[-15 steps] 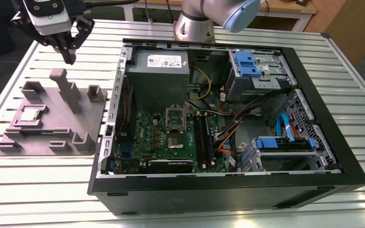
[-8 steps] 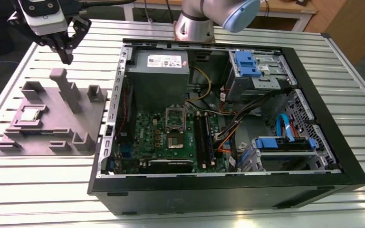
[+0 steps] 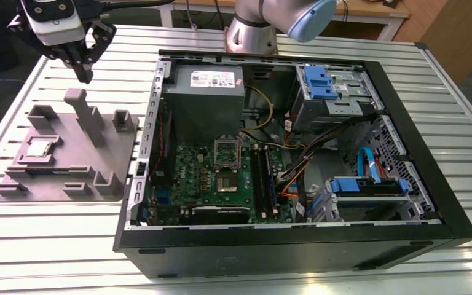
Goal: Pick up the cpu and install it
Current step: 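Reach for the cpu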
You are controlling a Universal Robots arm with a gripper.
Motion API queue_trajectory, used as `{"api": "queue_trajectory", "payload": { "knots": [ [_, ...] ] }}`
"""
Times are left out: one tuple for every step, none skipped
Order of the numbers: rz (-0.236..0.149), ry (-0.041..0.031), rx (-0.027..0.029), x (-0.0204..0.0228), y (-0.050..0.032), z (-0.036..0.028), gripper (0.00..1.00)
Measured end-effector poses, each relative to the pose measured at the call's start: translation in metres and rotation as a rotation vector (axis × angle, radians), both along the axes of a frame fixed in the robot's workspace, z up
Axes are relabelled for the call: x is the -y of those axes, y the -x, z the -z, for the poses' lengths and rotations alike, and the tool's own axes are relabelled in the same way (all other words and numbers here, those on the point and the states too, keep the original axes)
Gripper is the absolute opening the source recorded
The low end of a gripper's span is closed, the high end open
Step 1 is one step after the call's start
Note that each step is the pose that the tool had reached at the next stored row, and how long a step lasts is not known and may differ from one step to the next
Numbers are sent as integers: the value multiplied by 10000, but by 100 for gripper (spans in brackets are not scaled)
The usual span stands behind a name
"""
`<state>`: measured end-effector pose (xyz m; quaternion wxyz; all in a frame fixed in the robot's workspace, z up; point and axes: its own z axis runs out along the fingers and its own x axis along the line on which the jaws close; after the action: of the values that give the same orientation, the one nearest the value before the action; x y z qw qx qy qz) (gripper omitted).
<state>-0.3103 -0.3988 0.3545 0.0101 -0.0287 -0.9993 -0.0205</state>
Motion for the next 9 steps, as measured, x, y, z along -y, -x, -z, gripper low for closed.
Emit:
{"api": "queue_trajectory", "payload": {
  "knots": [
    [0,0,0,0,0,0,10],
    [1,0,0,0,8,0,10],
    [0,0,0,0,9,0,10],
    [0,0,0,0,11,0,10],
    [0,0,0,0,12,0,10],
    [0,0,0,0,14,0,10],
    [0,0,0,0,15,0,10],
    [0,0,0,0,17,0,10],
    [0,1,0,0,21,0,10]
  ]
}}
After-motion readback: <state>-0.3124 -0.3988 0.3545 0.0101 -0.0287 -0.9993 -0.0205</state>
